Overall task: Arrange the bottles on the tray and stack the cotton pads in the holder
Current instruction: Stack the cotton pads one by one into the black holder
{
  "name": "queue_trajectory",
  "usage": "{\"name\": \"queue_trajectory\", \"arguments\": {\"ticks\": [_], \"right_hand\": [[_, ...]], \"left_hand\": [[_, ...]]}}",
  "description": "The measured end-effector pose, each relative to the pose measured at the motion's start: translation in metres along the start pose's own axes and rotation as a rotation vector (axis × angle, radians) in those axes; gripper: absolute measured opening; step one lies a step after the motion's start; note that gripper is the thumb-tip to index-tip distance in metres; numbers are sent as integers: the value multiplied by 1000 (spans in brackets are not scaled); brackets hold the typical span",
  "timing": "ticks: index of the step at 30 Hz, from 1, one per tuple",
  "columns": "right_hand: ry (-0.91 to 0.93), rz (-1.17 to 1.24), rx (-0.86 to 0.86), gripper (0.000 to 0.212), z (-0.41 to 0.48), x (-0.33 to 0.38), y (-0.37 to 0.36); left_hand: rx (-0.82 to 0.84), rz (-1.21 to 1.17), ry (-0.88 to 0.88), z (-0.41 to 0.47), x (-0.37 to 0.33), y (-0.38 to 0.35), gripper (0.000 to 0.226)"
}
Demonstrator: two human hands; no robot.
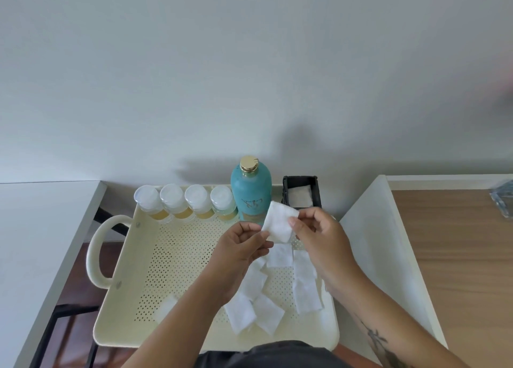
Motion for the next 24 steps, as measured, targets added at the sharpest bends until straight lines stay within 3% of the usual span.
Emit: {"name": "queue_trajectory", "arguments": {"ticks": [2,7,13,24], "right_hand": [[72,-50,-28,4,7,12,8],[236,-315,-99,2,38,40,30],[219,-439,-126,9,69,40,36],[201,-618,-148,11,75,27,23]], "left_hand": [[-49,117,-16,5,0,8,18],[-192,695,-48,20,6,39,8],[-187,1053,-111,28,22,58,11],[-186,1257,-84,35,35,65,27]]}}
Point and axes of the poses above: each hand's wrist, its own z-axis towards the middle knuckle, its own y-axis out of the back of the hand, x = y × z, the point moved 4 cm from there along z, towards the middle knuckle, and after that the axes turned 8 degrees about -y, right-handed, at the moved point
